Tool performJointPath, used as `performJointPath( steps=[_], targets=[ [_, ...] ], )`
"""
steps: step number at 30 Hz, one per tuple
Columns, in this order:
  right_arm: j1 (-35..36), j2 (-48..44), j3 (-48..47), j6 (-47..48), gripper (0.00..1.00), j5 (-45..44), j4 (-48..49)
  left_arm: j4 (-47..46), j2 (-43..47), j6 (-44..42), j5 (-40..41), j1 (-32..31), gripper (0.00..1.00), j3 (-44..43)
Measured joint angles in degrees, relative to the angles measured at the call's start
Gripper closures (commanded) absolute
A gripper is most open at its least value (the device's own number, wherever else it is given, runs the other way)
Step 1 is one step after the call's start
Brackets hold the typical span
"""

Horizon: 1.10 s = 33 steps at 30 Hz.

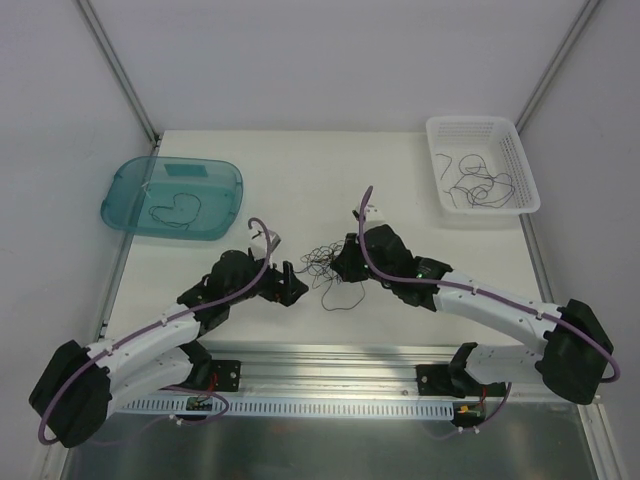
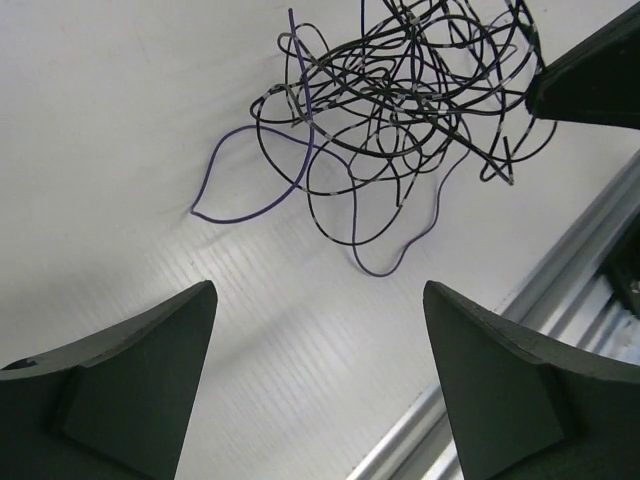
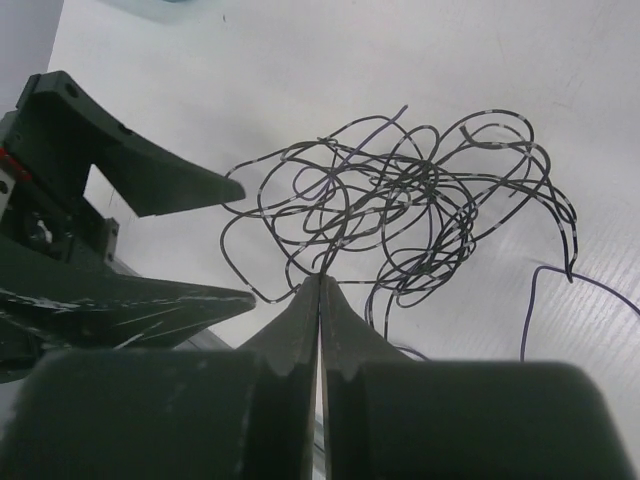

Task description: Untangle the cables

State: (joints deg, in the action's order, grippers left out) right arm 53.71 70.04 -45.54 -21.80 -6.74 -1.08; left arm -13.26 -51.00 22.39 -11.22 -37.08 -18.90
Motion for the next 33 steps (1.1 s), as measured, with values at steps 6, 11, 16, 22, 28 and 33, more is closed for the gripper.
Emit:
performJointPath(
  steps=[6, 11, 16, 22, 28, 33],
  targets=[
    [0.0, -0.4, -1.6, 0.0, 0.99, 1.2, -1.9, -10.7, -7.8, -8.9, 3.4, -1.9, 0.16, 0.7],
    [0.0, -1.9, -2.1, 0.0, 0.99, 1.7, -3.1, -16.4, -14.6, -14.7, 5.7, -3.1, 0.21, 0.5],
    [0.0, -3.5, -2.5, 0.0, 0.99, 2.1, -3.9, -19.2, -20.4, -18.0, 6.3, -3.5, 0.39, -0.9],
    [0.0, -5.2, -3.0, 0.0, 0.99, 2.3, -4.9, -22.4, -22.9, -19.4, 7.3, -3.9, 0.78, -3.0],
    [-0.3, -7.1, -3.0, 0.1, 0.99, 1.8, -6.0, -23.7, -22.4, -18.8, 7.0, -4.3, 1.00, -3.3],
    [-5.0, -9.6, -2.6, 0.7, 0.99, 0.5, -7.2, -16.9, -14.3, -13.6, 6.8, -4.4, 1.00, -3.2]
  ],
)
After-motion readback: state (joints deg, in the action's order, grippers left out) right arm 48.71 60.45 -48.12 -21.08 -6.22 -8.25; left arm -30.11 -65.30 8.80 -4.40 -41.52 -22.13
